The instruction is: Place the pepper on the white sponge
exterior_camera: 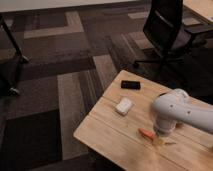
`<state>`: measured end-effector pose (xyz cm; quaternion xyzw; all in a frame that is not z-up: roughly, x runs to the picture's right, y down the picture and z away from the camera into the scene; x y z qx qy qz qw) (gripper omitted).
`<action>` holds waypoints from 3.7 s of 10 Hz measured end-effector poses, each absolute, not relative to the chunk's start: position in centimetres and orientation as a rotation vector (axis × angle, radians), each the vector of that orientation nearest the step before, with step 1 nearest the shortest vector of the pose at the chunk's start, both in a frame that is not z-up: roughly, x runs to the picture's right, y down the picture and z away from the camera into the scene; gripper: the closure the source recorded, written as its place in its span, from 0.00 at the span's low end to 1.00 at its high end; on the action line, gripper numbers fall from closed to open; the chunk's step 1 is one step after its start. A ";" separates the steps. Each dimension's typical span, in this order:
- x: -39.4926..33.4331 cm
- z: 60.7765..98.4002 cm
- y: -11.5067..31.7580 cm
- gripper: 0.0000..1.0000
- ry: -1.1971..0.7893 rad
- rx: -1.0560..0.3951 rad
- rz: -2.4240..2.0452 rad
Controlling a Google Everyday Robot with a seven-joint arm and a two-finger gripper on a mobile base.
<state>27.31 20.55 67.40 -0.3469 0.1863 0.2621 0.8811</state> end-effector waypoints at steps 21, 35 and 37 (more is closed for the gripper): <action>15.2 81.8 5.6 1.00 -0.053 -0.603 -0.430; 14.9 82.7 5.1 0.20 -0.068 -0.592 -0.502; 14.9 82.7 5.2 0.20 -0.068 -0.592 -0.502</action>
